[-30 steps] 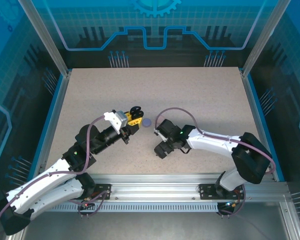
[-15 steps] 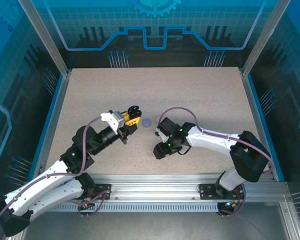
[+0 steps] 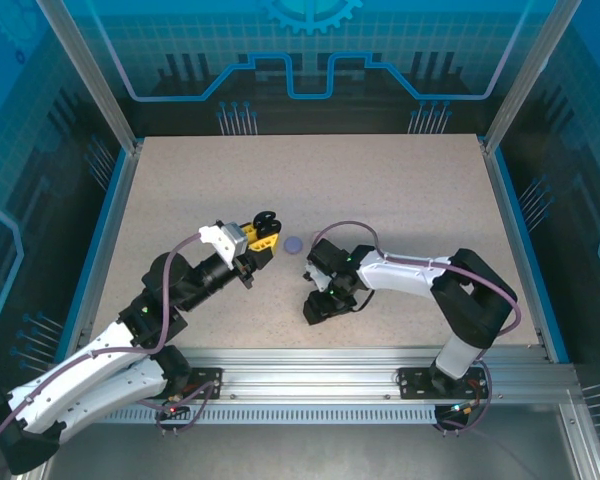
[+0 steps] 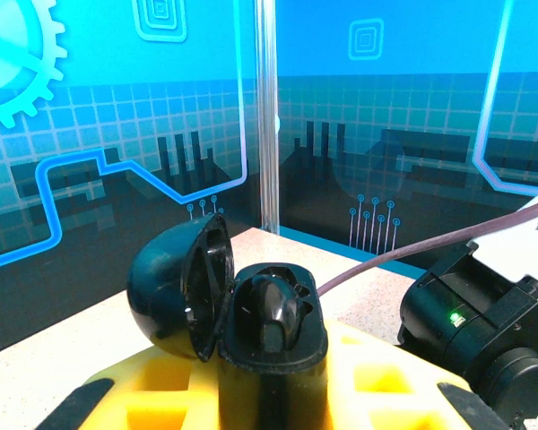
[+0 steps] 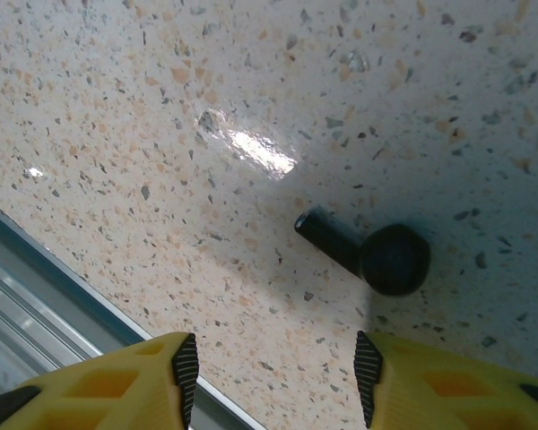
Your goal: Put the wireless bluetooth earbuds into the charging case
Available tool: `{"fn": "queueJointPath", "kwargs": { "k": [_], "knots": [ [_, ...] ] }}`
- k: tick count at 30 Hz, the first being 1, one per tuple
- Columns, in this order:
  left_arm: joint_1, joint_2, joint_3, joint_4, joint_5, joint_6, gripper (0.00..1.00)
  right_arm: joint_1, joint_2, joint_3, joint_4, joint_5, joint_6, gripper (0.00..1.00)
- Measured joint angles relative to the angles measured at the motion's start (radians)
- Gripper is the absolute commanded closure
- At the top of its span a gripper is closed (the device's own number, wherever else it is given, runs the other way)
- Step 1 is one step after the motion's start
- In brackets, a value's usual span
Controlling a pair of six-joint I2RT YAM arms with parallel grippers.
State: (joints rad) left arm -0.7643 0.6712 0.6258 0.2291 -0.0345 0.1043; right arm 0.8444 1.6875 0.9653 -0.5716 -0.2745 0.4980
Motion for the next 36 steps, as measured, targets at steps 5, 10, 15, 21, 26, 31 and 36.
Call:
{"fn": "queueJointPath", "kwargs": {
  "k": [5,10,15,21,26,31,36],
  "knots": [
    [0.000,0.000,0.000,0.000,0.000,0.000,1.00,0.000,0.008,0.026,0.013,0.000,0.000,0.48],
    [0.000,0.000,0.000,-0.001,-0.004,0.000,1.00,-0.001,0.021,0.052,0.027,0.001,-0.001,0.49],
    [0.000,0.000,0.000,-0.001,-0.004,0.000,1.00,-0.002,0.035,0.066,0.030,0.008,-0.009,0.49],
    [0.000,0.000,0.000,-0.007,-0.007,0.001,1.00,-0.010,0.057,0.076,0.030,0.012,-0.024,0.49],
    [0.000,0.000,0.000,-0.014,-0.007,0.001,1.00,-0.020,0.058,0.077,0.035,0.014,-0.030,0.49],
    [0.000,0.000,0.000,-0.016,-0.007,0.003,1.00,-0.030,0.069,0.090,0.043,0.024,-0.043,0.49],
    [0.000,0.000,0.000,-0.015,-0.007,0.003,1.00,-0.045,0.084,0.107,0.061,0.030,-0.061,0.48]
  ]
}}
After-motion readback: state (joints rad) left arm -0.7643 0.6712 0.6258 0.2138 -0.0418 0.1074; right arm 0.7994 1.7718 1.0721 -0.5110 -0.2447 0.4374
